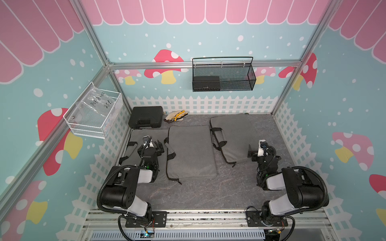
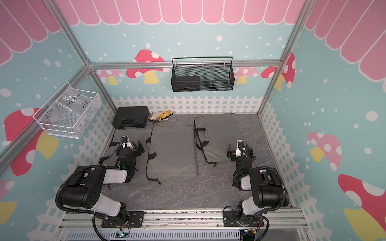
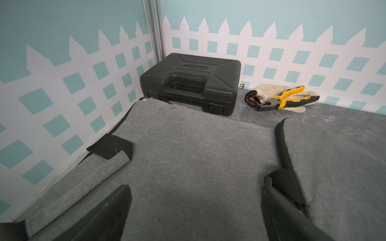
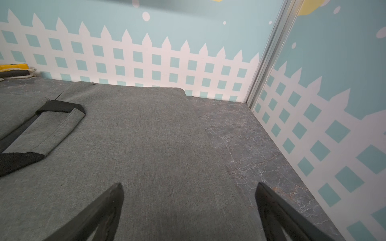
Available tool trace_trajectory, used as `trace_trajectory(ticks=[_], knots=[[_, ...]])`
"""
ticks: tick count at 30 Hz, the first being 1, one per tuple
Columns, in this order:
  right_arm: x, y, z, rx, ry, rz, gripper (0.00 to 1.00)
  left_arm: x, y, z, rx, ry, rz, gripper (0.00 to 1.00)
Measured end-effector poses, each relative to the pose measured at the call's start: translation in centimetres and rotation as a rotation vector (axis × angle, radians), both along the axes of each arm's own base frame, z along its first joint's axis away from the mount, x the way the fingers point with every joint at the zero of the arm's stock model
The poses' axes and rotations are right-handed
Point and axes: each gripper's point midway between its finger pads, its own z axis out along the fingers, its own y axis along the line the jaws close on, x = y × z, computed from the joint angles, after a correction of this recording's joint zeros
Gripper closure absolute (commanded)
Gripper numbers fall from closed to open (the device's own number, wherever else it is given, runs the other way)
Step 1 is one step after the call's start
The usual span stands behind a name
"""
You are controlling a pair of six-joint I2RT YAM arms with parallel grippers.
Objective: Put the mouse into the laptop bag
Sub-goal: Reset both arms
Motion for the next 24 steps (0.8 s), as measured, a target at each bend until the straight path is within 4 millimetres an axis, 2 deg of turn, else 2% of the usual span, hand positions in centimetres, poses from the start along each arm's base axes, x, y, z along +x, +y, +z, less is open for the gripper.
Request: trace_trajectory(ticks=[4, 6, 8, 10, 12, 15, 17, 24], knots=[[-0.3, -0.5, 0.1, 0.002, -0.010, -0.027, 0.00, 0.0, 0.0, 0.0, 0.000, 0.000, 0.000, 0.01], [-2.0, -1.0, 0.0, 0.015, -0.040, -0.064, 0.00, 0.0, 0.0, 0.0, 0.000, 0.000, 0.000, 0.01], [-4.0, -1.4, -1.5, 0.022, -0.011, -0.087, 0.00, 0.0, 0.0, 0.0, 0.001, 0.000, 0.000, 0.01], [-4.6, -1.7, -2.7, 0.025, 0.023, -0.101, 0.00, 0.0, 0.0, 0.0, 0.002, 0.001, -0.001, 0.01], [-4.1, -1.9, -2.0, 0.033, 0.006, -0.116, 0.00, 0.0, 0.0, 0.0, 0.003, 0.001, -0.001, 0.01], [-0.9, -1.6, 0.6, 0.025, -0.048, -0.099, 0.00, 0.0, 0.0, 0.0, 0.003, 0.001, -0.002, 0.01], [0.2, -1.0, 2.0, 0.021, -0.081, -0.076, 0.00, 0.0, -0.1, 0.0, 0.002, 0.001, -0.004, 0.01], [0.2, -0.9, 0.8, 0.007, -0.032, -0.067, 0.00, 0.0, -0.1, 0.0, 0.002, 0.001, -0.004, 0.01]])
